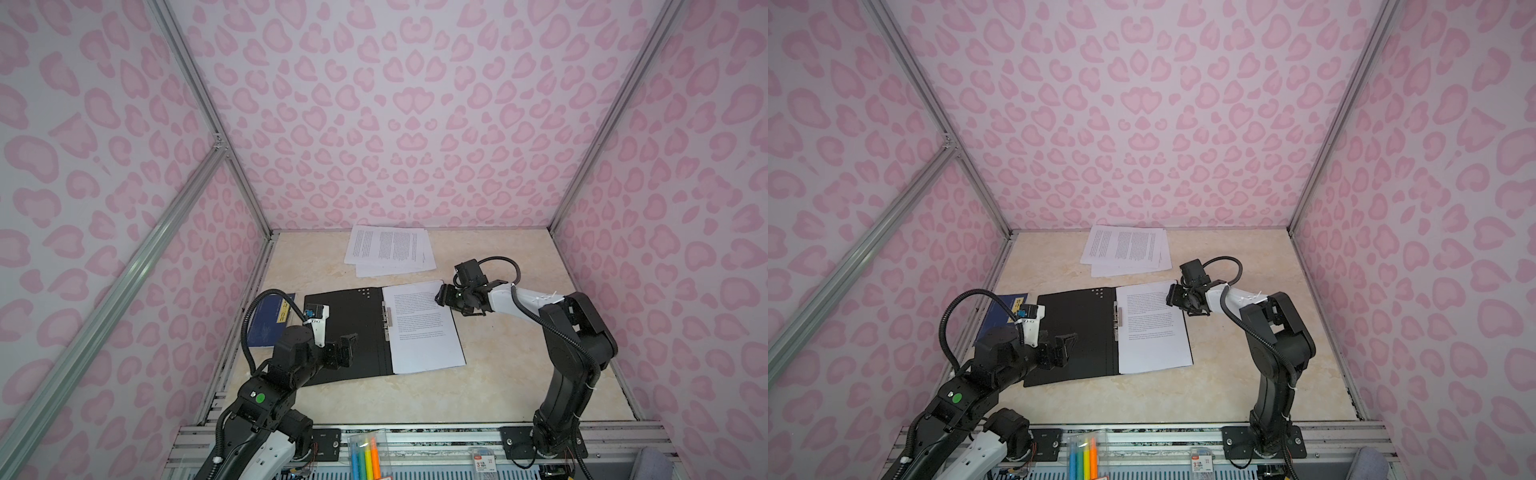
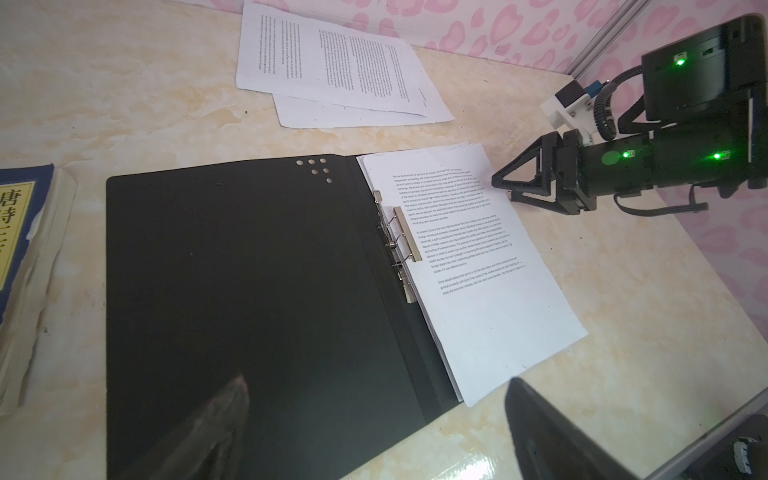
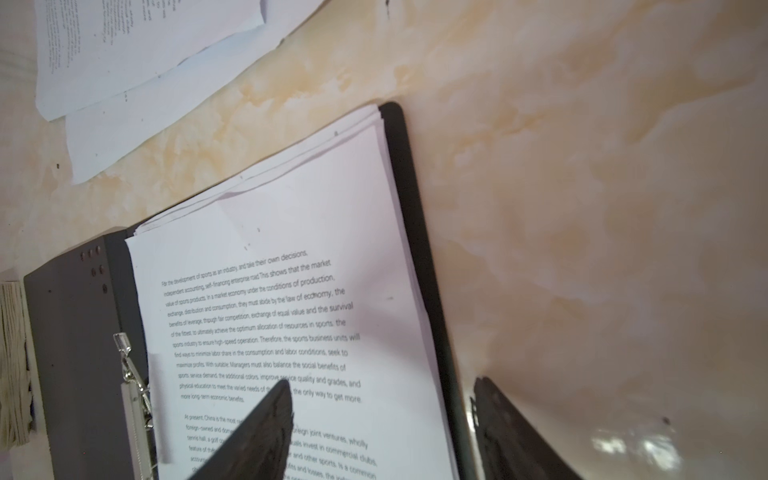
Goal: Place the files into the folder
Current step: 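Hold the text sheet edge on the folder stack with the right gripper, then open the right gripper and move it toward the loose text sheets farther out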
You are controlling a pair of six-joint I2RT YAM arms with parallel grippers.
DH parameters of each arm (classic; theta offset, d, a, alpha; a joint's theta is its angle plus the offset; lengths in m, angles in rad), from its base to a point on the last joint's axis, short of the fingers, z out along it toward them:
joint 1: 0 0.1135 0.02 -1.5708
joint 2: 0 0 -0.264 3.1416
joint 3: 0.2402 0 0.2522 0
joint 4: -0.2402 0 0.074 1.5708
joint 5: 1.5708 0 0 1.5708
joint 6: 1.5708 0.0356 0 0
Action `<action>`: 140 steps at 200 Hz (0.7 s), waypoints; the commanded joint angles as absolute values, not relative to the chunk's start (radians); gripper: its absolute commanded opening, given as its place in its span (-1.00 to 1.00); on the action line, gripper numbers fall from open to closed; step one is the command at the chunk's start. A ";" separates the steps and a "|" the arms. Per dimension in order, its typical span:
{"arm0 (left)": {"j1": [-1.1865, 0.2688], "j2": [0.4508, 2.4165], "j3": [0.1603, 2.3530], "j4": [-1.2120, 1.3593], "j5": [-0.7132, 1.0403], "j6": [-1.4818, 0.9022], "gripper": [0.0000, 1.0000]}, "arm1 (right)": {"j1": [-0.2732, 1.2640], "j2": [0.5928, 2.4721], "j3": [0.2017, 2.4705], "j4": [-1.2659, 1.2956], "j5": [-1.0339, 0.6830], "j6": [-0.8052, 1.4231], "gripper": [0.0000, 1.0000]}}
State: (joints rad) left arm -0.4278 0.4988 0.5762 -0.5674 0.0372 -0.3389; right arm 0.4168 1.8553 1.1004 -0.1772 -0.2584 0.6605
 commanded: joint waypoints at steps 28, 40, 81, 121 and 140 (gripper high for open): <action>-0.428 0.500 0.575 -0.544 0.038 -0.333 0.95 | 0.421 1.875 1.106 -0.143 -0.275 0.671 0.38; -0.428 0.503 0.575 -0.543 0.041 -0.333 0.95 | 0.424 1.876 1.111 -0.144 -0.271 0.670 0.38; -0.428 0.499 0.576 -0.544 0.039 -0.333 0.95 | 0.426 1.888 1.131 -0.158 -0.255 0.661 0.38; -0.428 0.501 0.576 -0.544 0.039 -0.333 0.95 | 0.428 1.899 1.148 -0.158 -0.261 0.664 0.38; -0.428 0.502 0.576 -0.545 0.039 -0.333 0.95 | 0.428 1.905 1.155 -0.160 -0.263 0.664 0.38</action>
